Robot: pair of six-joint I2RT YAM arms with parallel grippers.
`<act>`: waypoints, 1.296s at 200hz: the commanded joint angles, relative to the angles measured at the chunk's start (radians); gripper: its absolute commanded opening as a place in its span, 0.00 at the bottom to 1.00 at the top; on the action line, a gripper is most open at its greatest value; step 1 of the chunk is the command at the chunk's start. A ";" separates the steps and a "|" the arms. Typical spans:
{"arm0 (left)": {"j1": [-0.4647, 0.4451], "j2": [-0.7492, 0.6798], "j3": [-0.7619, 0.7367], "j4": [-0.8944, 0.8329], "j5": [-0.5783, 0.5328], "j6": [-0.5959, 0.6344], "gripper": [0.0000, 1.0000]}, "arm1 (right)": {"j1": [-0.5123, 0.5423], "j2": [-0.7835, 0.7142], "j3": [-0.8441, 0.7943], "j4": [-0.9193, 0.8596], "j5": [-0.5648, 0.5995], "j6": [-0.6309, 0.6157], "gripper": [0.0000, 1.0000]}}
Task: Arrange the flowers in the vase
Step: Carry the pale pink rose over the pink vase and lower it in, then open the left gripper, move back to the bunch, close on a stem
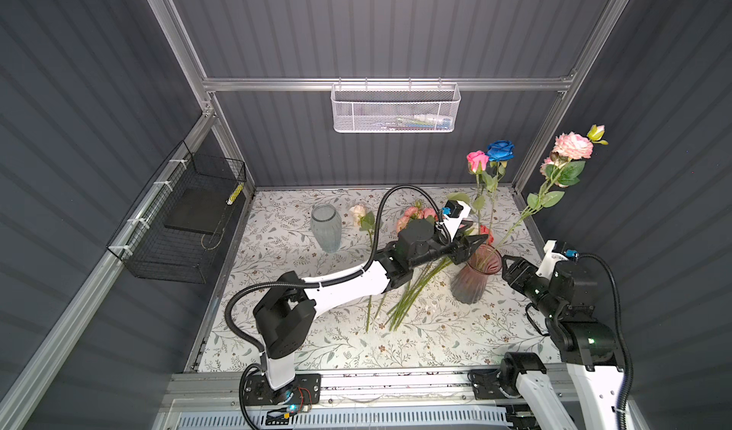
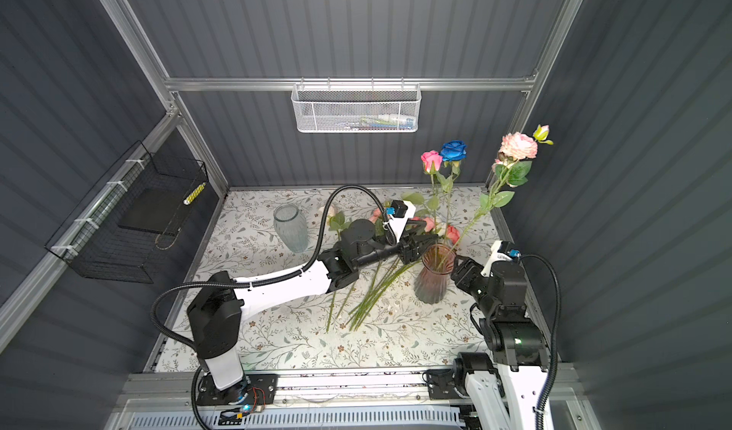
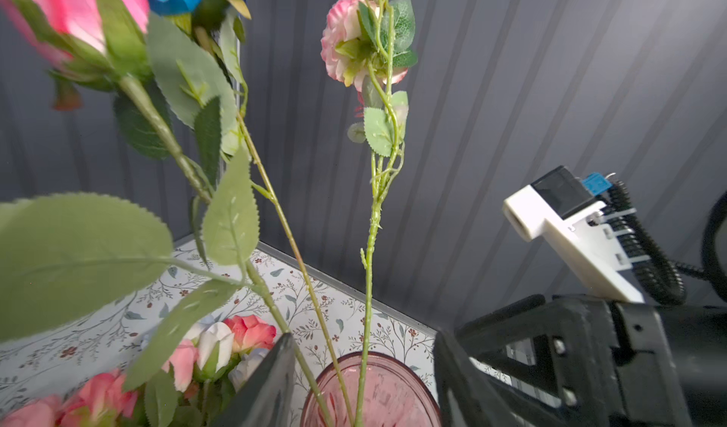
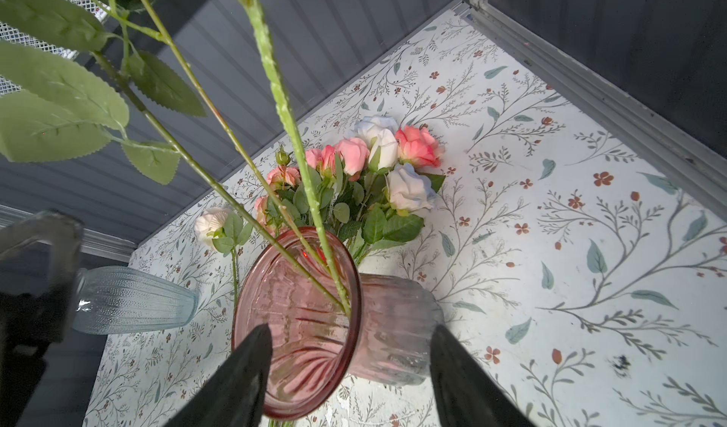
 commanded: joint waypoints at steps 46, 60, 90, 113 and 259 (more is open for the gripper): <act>0.159 -0.183 -0.109 -0.481 -0.352 -0.097 0.62 | 0.001 -0.025 0.013 -0.034 -0.019 -0.012 0.65; 0.220 -0.159 -0.078 -0.699 -0.436 -0.115 0.59 | 0.001 -0.025 0.012 -0.043 -0.030 -0.011 0.65; 0.270 -0.002 0.025 -1.017 -0.507 -0.110 0.58 | 0.001 -0.021 0.004 -0.038 -0.038 -0.007 0.65; 0.276 0.132 0.112 -1.104 -0.505 -0.110 0.59 | 0.001 -0.009 0.002 -0.030 -0.046 -0.008 0.65; 0.280 0.266 0.241 -1.013 -0.104 0.009 0.56 | 0.001 0.028 -0.002 -0.018 -0.042 -0.012 0.65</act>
